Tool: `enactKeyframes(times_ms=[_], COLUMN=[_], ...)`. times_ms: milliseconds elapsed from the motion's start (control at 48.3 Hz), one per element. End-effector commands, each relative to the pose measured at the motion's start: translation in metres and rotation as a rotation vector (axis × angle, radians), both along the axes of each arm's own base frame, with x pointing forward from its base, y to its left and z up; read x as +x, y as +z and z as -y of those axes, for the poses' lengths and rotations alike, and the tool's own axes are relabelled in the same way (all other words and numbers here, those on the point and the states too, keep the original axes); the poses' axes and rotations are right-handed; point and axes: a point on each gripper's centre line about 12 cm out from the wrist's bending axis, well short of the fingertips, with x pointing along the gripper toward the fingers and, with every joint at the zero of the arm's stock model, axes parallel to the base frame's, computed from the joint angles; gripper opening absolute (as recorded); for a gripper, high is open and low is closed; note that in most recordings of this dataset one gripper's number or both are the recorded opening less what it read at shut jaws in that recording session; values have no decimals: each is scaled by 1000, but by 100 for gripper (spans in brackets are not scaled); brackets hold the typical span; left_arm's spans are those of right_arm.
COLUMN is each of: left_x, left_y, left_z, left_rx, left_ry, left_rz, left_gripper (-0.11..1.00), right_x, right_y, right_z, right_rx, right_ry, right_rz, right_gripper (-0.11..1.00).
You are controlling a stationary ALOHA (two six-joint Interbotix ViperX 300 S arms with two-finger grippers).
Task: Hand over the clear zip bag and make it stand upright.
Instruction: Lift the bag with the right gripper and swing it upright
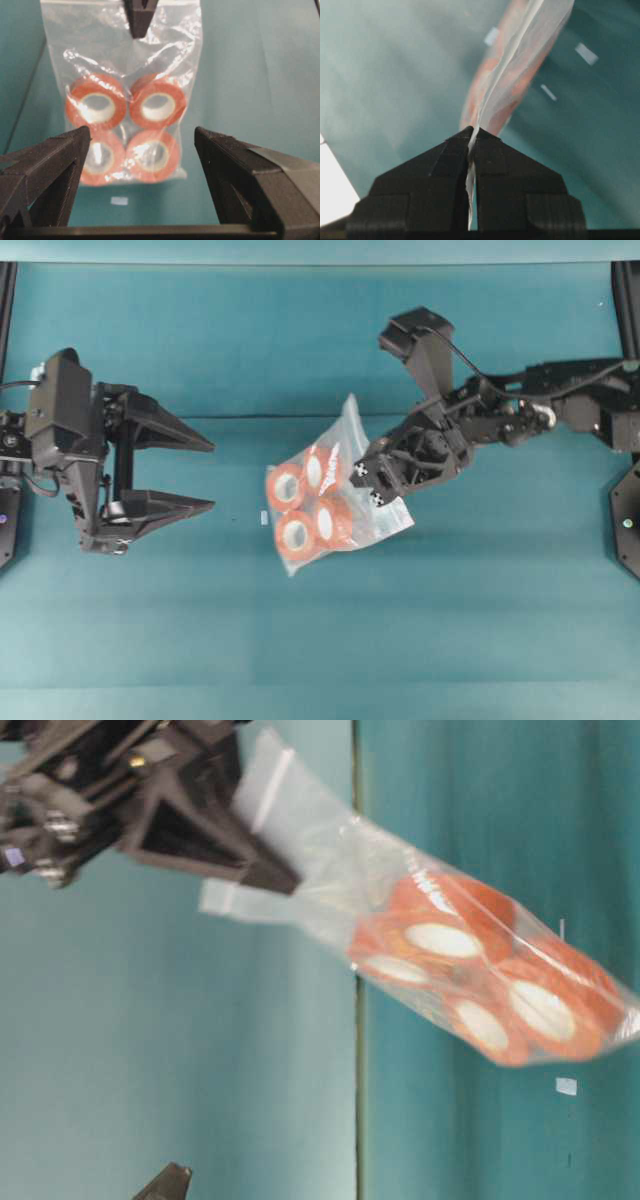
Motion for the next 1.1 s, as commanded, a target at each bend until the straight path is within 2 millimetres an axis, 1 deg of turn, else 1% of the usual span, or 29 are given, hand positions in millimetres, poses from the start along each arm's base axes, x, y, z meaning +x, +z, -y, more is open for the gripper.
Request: enactKeyframes(times_ms=[0,145,332,518,808,1077], left_x=[-2,-6,-6,-7,-7,-6], left_y=[8,9,9,9,9,8], left_z=[-1,-1,0,0,0,-1], left_rx=[2,2,2,2,2,2], left_ry=[2,2,1,1,1,2], left_rz=[29,37,40,38,38,34], left_gripper=[91,91,91,91,91,91], right_x=[9,20,35,46,48,50], right_y=[25,41,43,51,52,43], right_z=[3,6,1,7,15,16], right_rx=[-38,-74,-102,-144,-183,-241], right_ry=[42,140,319,439,519,613], right_rz=[49,19,-79,-108,-122,-118], right_gripper=[0,0,0,0,0,0])
